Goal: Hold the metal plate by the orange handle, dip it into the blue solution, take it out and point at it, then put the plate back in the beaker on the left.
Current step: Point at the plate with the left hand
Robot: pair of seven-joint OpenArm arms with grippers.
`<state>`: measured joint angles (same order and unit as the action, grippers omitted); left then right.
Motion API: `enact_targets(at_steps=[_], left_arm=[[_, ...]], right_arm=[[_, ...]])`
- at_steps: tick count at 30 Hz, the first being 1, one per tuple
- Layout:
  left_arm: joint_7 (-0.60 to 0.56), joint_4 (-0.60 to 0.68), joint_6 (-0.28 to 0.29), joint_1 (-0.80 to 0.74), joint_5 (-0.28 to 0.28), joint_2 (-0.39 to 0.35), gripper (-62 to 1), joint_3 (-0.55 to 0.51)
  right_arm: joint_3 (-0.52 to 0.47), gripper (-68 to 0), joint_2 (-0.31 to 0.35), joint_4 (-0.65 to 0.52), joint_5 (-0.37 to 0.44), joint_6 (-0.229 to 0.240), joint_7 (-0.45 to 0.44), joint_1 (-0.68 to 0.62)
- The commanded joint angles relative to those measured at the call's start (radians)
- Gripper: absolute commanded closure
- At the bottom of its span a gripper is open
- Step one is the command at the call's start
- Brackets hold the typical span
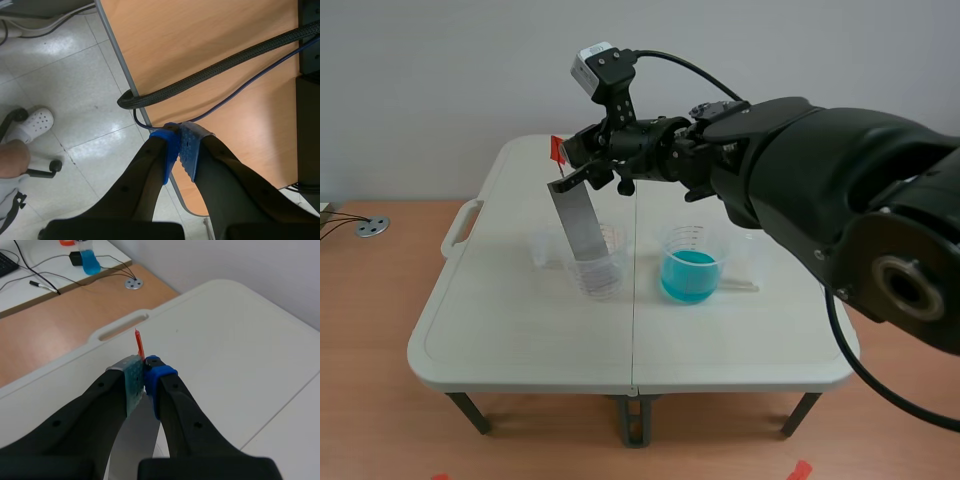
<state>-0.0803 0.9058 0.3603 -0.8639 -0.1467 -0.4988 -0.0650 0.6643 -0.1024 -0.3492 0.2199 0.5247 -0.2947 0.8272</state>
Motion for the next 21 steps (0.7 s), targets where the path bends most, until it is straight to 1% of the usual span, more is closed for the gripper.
enact_targets(at_steps=[1, 5, 10, 15, 21], left_arm=[[-0.006, 0.01, 0.002, -0.002, -0.002, 0.002, -1.6, -0.001], [-0.006, 0.01, 0.002, 0.003, -0.002, 0.002, -1.6, -0.001], [-0.006, 0.01, 0.002, 0.003, -0.002, 0.002, -1.6, -0.001], [-0.006, 0.01, 0.002, 0.003, -0.002, 0.002, -1.6, -0.001], [-0.006, 0.01, 0.002, 0.003, -0.002, 0.002, -1.6, -0.001]], right_arm=[[0.0, -1.3, 0.006, -0.054, -0.005, 0.003, -0.035, 0.012], [0.0, -1.3, 0.036, -0.154, -0.012, 0.003, -0.072, -0.041], [-0.005, -1.3, 0.098, -0.318, -0.011, -0.001, -0.089, -0.111], [-0.006, -1.3, 0.167, -0.501, -0.011, -0.005, -0.09, -0.184], [-0.063, -1.3, 0.234, -0.697, -0.011, -0.008, -0.069, -0.272]])
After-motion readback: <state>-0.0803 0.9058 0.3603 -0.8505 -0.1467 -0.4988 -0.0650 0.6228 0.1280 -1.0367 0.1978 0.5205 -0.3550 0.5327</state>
